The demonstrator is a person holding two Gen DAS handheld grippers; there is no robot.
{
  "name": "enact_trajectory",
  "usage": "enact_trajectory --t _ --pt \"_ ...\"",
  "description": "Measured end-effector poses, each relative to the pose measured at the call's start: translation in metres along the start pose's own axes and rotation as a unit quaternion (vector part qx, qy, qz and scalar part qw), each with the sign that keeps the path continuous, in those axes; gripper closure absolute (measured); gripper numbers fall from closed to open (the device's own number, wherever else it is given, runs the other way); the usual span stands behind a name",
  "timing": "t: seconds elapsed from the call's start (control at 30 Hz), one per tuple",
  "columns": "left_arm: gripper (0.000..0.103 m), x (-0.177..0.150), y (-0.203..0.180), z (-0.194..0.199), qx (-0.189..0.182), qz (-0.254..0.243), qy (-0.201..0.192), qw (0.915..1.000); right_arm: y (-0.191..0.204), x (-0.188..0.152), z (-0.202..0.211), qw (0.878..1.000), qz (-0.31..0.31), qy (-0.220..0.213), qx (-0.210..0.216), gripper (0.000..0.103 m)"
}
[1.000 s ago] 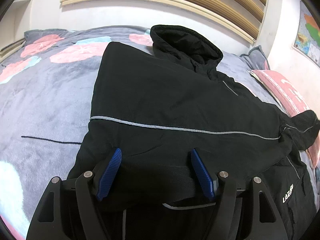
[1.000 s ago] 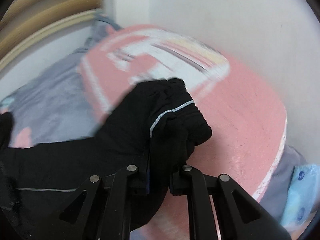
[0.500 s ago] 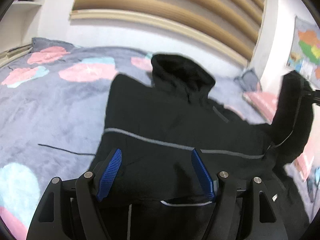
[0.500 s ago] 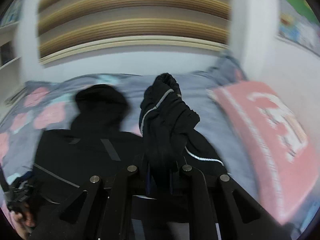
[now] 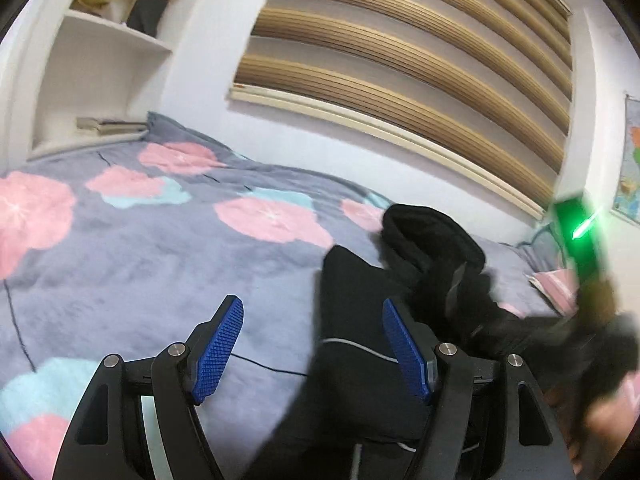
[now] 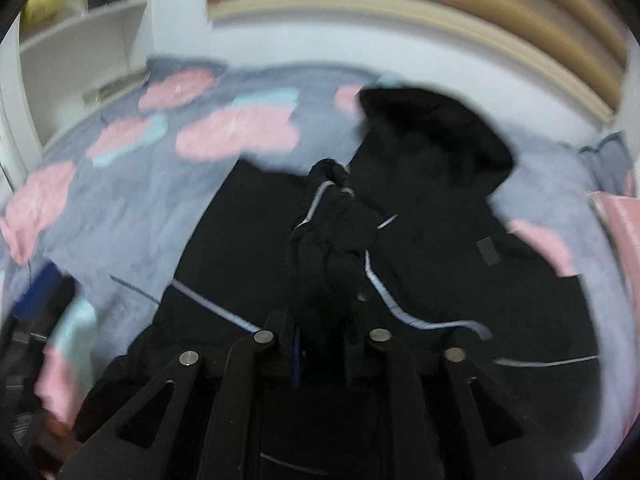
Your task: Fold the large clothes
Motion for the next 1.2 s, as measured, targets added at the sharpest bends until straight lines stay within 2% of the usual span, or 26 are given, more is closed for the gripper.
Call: enact_trajectory --t 0.03,0.07,0.13,0.2,0.3,0.37,0.43,0.53,0.67,0.73,0.8,0.87,0.9,0.93,0.97,1.0,1.03,1.1,1.2 --pt "0.030 0.000 0.002 -0.002 0.000 0.002 0.002 1.0000 0.003 -0.006 -0.010 1.000 0.004 0.012 -0.002 0.075" --pt "0.030 -0.002 0.003 -0.002 -0.006 0.005 0.006 1.0000 0.005 -0.011 -0.018 1.000 0.006 0.024 0.006 0.061" --pt "0.030 -0.003 0.002 -0.006 -0.016 0.003 0.014 0.9998 0.003 -0.017 -0.018 0.999 -0.002 0.033 0.043 0.042" --pt "0.030 -0.004 0.000 -0.010 -0.026 0.001 0.020 0.9995 -0.005 -0.015 -0.003 0.996 -0.012 0.026 0.081 0.039" --pt "0.030 -0.007 0.002 -0.018 -0.061 0.015 0.037 0.9973 -0.035 -0.008 0.037 0.988 -0.046 0.021 0.147 0.037" --pt "0.030 -0.011 0.005 -0.024 -0.094 0.035 0.052 0.9936 -0.060 -0.007 0.059 0.986 -0.060 0.008 0.159 0.030" --pt "0.030 -0.015 0.008 -0.031 -0.133 0.063 0.067 0.9868 -0.097 -0.011 0.080 0.991 -0.063 -0.016 0.120 0.028" --pt "0.030 -0.023 0.002 -0.043 -0.180 0.077 0.090 0.9766 -0.160 -0.028 0.087 0.996 -0.078 -0.034 0.030 0.028" --pt "0.030 -0.016 -0.030 -0.041 -0.187 0.020 0.112 0.9758 -0.241 -0.049 0.067 0.990 -0.125 -0.029 -0.062 0.028" --pt "0.030 0.000 -0.055 -0.037 -0.184 -0.022 0.117 0.9755 -0.263 -0.057 0.058 0.988 -0.143 -0.017 -0.064 0.028" --pt "0.029 0.013 -0.083 -0.048 -0.160 -0.069 0.151 0.9732 -0.272 -0.061 0.048 0.987 -0.146 -0.007 -0.068 0.028" --pt "0.029 0.015 -0.105 -0.079 -0.108 -0.110 0.212 0.9650 -0.268 -0.064 0.039 0.988 -0.133 0.001 -0.078 0.028" --pt "0.029 0.013 -0.108 -0.093 -0.090 -0.113 0.232 0.9619 -0.266 -0.065 0.037 0.989 -0.124 0.001 -0.086 0.028" --pt "0.035 0.009 -0.108 -0.107 -0.085 -0.108 0.247 0.9592 -0.264 -0.066 0.036 0.989 -0.119 0.002 -0.090 0.028" --pt "0.063 0.003 -0.109 -0.123 -0.100 -0.092 0.267 0.9540 -0.265 -0.068 0.037 0.989 -0.115 0.006 -0.090 0.027" --pt "0.079 -0.001 -0.110 -0.129 -0.124 -0.079 0.277 0.9494 -0.266 -0.070 0.039 0.990 -0.114 0.009 -0.088 0.027" --pt "0.080 -0.002 -0.113 -0.130 -0.143 -0.072 0.277 0.9475 -0.268 -0.069 0.041 0.990 -0.116 0.013 -0.085 0.027" --pt "0.082 0.004 -0.119 -0.121 -0.139 -0.098 0.251 0.9530 -0.269 -0.065 0.050 0.990 -0.121 0.013 -0.068 0.027" --pt "0.083 0.027 -0.111 -0.095 -0.152 -0.099 0.210 0.9608 -0.267 -0.053 0.075 0.990 -0.134 -0.016 -0.028 0.027"
Point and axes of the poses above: each gripper's, at about its wrist camera, not at the fingertips, and z roughly against the way its jaws point, y to its left, x to its top, the point moved 2 cm from there along -z, roughly the way its jaws point, and after that the axes turned 12 degrees about -z, right-handed, at the moved point
